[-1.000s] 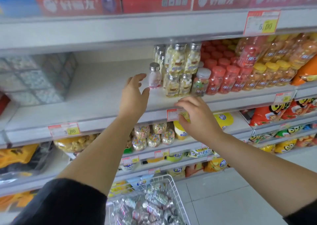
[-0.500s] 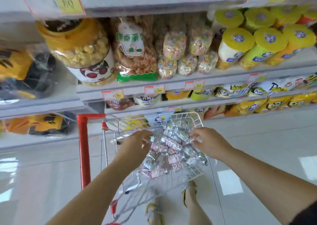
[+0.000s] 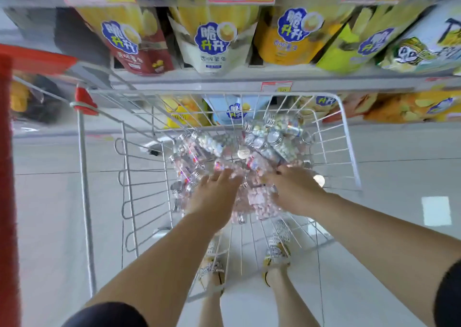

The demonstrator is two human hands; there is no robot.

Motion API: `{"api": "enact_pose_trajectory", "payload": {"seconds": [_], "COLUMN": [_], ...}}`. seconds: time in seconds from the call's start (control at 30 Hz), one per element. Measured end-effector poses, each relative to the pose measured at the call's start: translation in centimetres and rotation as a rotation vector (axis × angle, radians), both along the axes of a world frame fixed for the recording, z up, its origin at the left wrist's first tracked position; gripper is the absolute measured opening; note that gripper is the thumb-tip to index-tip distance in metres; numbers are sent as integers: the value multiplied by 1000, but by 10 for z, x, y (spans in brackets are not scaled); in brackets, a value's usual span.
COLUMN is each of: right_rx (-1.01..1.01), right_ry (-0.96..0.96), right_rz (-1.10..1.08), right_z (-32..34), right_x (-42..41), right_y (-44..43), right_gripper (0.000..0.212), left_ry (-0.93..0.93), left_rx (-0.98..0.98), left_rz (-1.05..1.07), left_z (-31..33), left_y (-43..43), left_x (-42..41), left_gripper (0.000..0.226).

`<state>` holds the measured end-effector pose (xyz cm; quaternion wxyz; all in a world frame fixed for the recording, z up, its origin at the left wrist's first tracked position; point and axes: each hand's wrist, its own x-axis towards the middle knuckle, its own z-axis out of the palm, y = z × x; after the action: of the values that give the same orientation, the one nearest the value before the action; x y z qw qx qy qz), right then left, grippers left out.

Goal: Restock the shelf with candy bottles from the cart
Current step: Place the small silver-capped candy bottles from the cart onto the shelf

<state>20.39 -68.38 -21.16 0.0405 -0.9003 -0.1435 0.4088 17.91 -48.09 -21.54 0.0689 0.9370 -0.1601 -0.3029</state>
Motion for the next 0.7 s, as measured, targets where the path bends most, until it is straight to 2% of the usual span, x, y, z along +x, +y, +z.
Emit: {"api": "enact_pose_trajectory", "payload": {"seconds": [0.1, 0.17, 0.27, 0.37, 0.47, 0.57, 0.7], "right_rx": [20, 48, 102, 245, 407, 528, 720], "right_ry": [-14, 24, 52, 99, 140, 107, 34], "right_rz": [31, 21, 11, -84, -255, -428, -585], "right_z": [-14, -18, -13, 5, 36, 96, 211], "right_x": [0, 2, 5, 8, 9, 14, 29], "right_y": [2, 0, -2, -8, -16, -22, -27], "right_gripper": [44, 45, 44, 44, 43, 35, 23], "left_ry": [-95, -125, -157, -154, -12, 335, 477], "left_rx": [89, 132, 205, 149, -95, -560, -874], "left_rz": [-77, -53, -94, -83, 214, 666, 874], "left_z": [-25, -38, -44, -37, 3, 84, 200], "left_y": [-8, -12, -16, -13, -9, 0, 11], "left_x": [16, 26, 37, 40, 45, 49, 47], "left_gripper": [82, 74, 50, 56, 51, 44, 19]}}
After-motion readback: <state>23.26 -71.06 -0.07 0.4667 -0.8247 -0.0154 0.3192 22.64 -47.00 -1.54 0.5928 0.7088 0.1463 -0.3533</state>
